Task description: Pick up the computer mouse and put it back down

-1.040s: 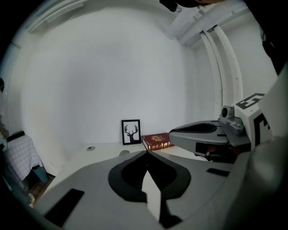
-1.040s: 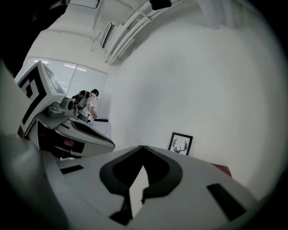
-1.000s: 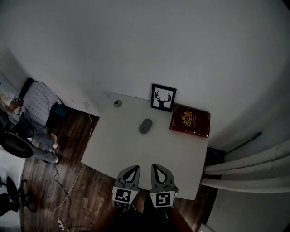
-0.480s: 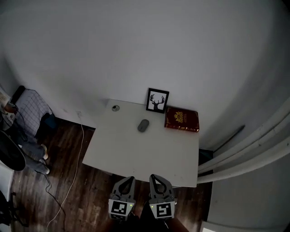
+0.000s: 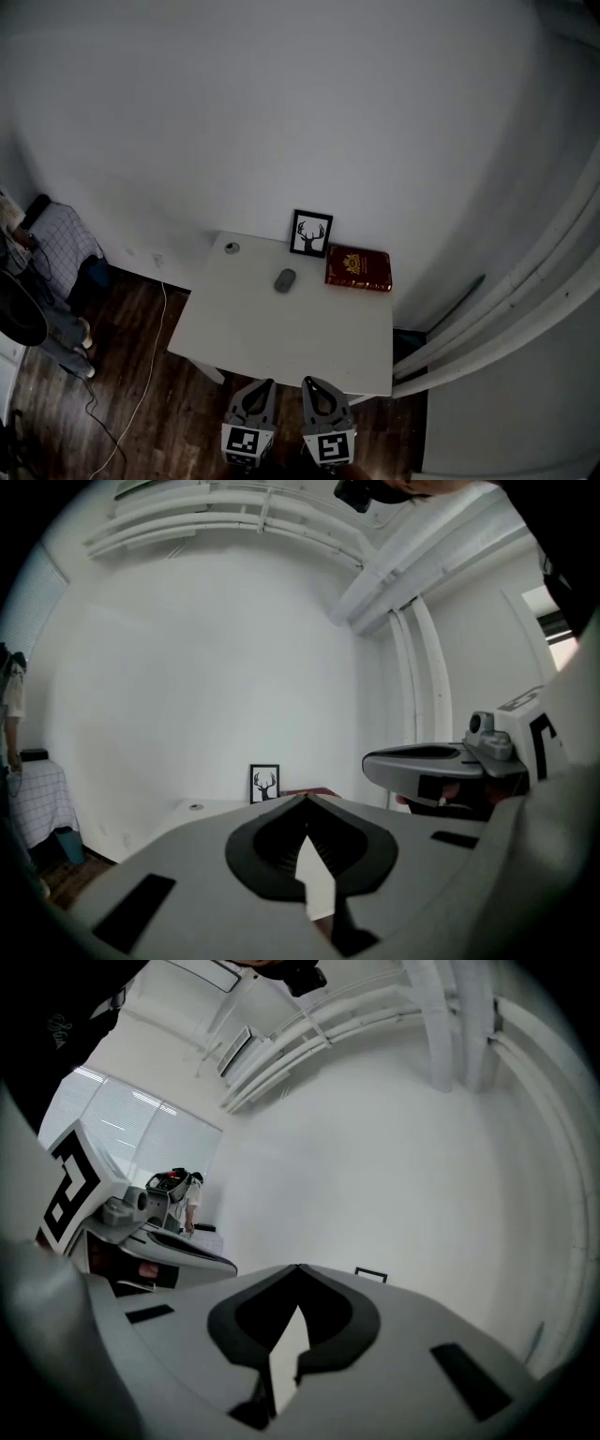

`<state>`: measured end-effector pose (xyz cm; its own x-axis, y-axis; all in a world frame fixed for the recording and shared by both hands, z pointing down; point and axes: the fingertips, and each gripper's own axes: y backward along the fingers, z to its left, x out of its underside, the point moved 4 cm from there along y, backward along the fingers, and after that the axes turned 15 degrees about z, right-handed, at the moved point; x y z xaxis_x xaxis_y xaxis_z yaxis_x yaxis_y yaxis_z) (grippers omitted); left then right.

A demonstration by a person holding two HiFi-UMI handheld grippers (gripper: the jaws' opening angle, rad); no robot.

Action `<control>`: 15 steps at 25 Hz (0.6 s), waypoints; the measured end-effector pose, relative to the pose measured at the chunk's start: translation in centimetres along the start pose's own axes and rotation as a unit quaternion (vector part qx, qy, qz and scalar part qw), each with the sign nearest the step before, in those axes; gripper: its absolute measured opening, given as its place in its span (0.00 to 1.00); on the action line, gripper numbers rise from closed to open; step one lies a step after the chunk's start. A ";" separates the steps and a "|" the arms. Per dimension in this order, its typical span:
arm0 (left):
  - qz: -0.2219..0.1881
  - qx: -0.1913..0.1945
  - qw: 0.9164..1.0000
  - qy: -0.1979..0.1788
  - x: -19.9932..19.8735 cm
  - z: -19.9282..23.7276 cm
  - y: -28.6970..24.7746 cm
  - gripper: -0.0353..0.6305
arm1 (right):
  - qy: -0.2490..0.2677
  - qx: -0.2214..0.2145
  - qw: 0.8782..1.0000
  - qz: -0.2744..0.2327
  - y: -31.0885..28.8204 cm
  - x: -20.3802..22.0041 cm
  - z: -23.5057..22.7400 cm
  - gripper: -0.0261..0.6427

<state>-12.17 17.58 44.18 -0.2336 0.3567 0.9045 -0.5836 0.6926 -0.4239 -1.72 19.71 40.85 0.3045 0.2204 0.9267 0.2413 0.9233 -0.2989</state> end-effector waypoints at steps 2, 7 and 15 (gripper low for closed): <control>-0.014 0.007 1.000 0.002 -1.5 -1.0 0.1 0.06 | 0.008 -0.006 1.000 -0.009 0.6 -0.9 -0.5 0.07; -0.033 0.002 0.999 0.000 -3.5 -2.7 -0.8 0.05 | 0.002 -0.017 1.000 -0.005 1.1 -0.5 -1.9 0.07; -0.019 0.007 1.000 -0.005 -3.9 -4.7 -2.1 0.06 | -0.012 -0.032 0.999 0.003 1.8 0.8 -3.7 0.07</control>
<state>-6.38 17.67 41.37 -0.2187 0.3240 0.9204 -0.6026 0.6971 -0.3886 2.40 20.33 40.18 0.2834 0.2337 0.9301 0.2979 0.9004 -0.3170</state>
